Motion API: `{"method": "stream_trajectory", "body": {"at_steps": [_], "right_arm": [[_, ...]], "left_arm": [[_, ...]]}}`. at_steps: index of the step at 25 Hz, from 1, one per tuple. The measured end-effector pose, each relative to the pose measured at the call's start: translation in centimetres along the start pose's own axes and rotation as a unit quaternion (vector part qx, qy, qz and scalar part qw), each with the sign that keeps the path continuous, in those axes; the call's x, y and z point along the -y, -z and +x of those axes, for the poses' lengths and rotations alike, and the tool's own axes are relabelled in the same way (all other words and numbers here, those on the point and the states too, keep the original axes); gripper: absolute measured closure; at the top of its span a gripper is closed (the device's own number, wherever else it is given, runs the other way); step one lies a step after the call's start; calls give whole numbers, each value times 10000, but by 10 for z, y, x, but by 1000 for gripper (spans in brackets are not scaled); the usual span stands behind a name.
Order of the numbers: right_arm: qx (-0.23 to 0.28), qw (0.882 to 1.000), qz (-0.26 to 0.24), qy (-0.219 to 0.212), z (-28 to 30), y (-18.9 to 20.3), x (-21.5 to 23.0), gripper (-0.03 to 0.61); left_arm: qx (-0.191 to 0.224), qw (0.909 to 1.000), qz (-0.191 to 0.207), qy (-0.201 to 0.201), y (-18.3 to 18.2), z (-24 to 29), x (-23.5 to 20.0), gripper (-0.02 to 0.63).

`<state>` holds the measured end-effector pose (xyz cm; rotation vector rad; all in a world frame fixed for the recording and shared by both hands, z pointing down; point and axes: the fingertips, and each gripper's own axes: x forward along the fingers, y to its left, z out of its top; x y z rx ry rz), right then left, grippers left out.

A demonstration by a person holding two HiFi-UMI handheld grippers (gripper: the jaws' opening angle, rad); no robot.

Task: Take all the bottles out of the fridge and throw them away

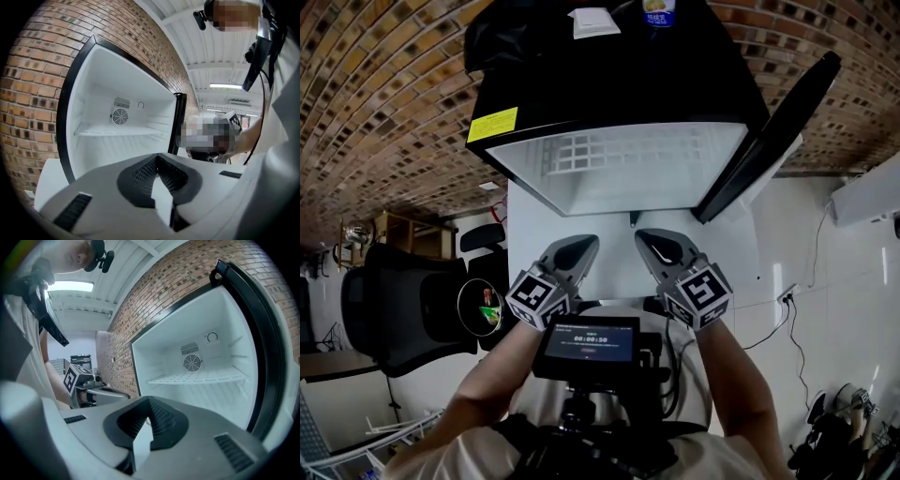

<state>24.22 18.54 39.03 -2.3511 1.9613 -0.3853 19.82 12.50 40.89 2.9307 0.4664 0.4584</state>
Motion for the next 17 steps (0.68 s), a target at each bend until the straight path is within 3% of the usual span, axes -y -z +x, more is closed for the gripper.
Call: {"method": "stream_trajectory", "body": {"at_steps": [17], "right_arm": [[152,9996,-19,-220,-10,-2,7,578]], "left_arm": [[-22,9999,62,-129,-4,15,15,601]]}}
